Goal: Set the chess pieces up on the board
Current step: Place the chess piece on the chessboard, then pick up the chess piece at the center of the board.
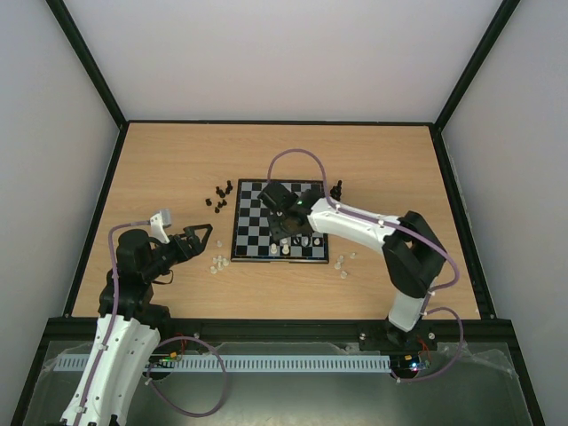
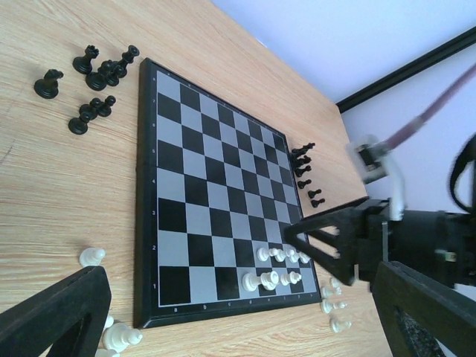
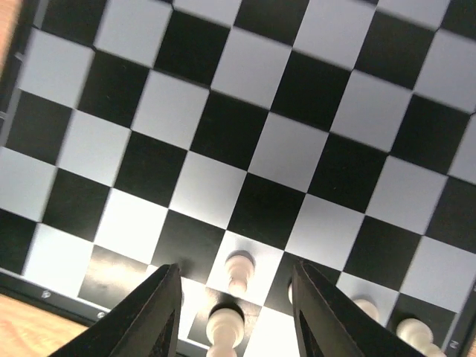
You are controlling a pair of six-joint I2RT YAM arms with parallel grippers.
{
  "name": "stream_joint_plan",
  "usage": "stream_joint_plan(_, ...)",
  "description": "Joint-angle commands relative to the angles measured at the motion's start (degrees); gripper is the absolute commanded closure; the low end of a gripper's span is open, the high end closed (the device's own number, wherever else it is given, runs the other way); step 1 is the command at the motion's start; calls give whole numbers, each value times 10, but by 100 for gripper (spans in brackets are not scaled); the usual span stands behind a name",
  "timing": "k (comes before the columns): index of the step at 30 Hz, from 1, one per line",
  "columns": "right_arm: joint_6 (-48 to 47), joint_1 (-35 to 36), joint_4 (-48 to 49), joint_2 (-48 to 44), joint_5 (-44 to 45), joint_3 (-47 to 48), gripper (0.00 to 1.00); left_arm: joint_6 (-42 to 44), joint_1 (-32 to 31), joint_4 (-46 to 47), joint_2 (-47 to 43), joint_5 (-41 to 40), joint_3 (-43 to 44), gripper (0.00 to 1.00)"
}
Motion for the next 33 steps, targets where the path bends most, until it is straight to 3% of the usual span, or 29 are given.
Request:
stream_joint_plan(1, 1, 3, -4, -60, 24, -20, 58, -3, 4, 1, -1, -6, -6, 1)
stream_joint_plan(17, -2, -16, 6, -220, 41, -139, 57, -39, -23, 5, 43, -62, 0, 0)
stream_joint_plan(21, -10, -22, 14, -242, 28, -163, 57, -63, -100, 30, 80, -146, 23, 1)
stream_joint_plan(26, -18, -36, 22, -269, 18, -191, 57, -49, -206, 42, 204, -271, 79, 1)
stream_joint_plan(33, -18, -40, 26, -298, -7, -207, 57, 20, -220, -60, 350, -388, 175, 0)
